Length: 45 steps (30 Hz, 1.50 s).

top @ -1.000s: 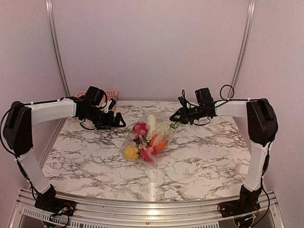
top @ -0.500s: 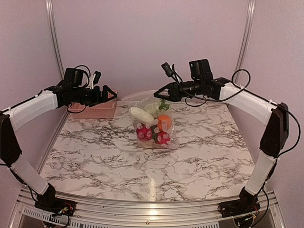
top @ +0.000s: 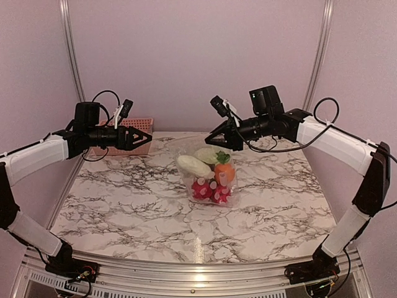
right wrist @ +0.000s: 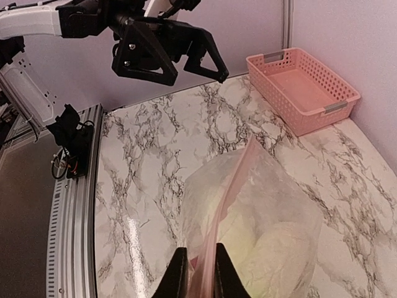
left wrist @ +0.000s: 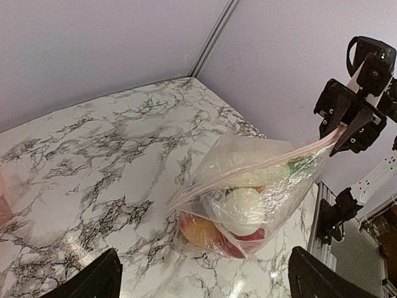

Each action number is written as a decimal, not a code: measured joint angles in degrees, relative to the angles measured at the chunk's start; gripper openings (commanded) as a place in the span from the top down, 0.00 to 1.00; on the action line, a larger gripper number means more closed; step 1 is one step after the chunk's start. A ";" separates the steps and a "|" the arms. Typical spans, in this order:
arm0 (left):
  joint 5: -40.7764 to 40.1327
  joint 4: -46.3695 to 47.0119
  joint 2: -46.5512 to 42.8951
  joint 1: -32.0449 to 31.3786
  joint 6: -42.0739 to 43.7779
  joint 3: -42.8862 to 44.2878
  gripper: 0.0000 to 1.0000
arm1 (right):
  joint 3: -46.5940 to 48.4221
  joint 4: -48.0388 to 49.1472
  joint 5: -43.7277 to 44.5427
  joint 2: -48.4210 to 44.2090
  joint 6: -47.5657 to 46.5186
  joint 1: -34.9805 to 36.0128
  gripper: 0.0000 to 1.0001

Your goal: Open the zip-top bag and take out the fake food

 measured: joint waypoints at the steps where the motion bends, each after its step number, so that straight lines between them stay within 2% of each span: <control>1: 0.81 0.00 0.22 -0.59 1.57 0.24 0.08 | -0.26 -0.17 -0.02 0.00 -0.37 0.00 1.00; 8: 2.25 -4.04 3.65 -6.73 14.34 8.33 0.17 | -0.52 -1.66 -1.03 -0.22 -1.95 0.00 1.00; 13: 2.03 -4.98 6.78 -10.03 20.26 13.29 0.30 | -0.52 -2.82 -2.05 -0.37 -2.86 0.04 1.00; 16: 1.29 -6.62 9.75 -12.13 23.58 16.31 0.32 | -0.52 -3.41 -2.56 -0.37 -3.43 0.11 1.00; 24: 0.66 -8.48 15.32 -16.13 27.08 21.31 0.43 | -0.20 -5.01 -3.43 -0.37 -4.79 0.46 1.00; 31: 0.61 -10.82 18.14 -18.95 29.64 24.96 0.57 | 0.74 -6.29 -3.65 -0.35 -5.44 1.07 1.00; 35: 0.31 -12.70 18.43 -20.50 31.32 25.00 0.72 | 0.81 -6.38 -3.72 -0.33 -5.66 1.07 1.00; 38: -0.33 -13.94 18.73 -21.24 32.26 25.35 0.90 | 0.81 -6.56 -3.87 -0.31 -5.84 1.07 0.99; 40: -0.55 -14.51 18.84 -21.51 32.70 25.75 0.98 | 0.81 -6.56 -3.91 -0.31 -5.86 1.07 0.89; 41: -0.74 -14.71 18.84 -21.53 32.30 25.79 1.00 | 0.81 -6.54 -3.89 -0.31 -5.84 1.07 0.77; 43: -0.98 -14.93 18.82 -21.57 32.04 25.90 1.00 | 0.81 -6.51 -3.56 -0.31 -5.66 1.07 0.43; 45: -1.36 -14.75 18.62 -21.27 30.95 25.64 1.00 | 0.81 -6.36 -3.23 -0.31 -5.09 1.05 0.33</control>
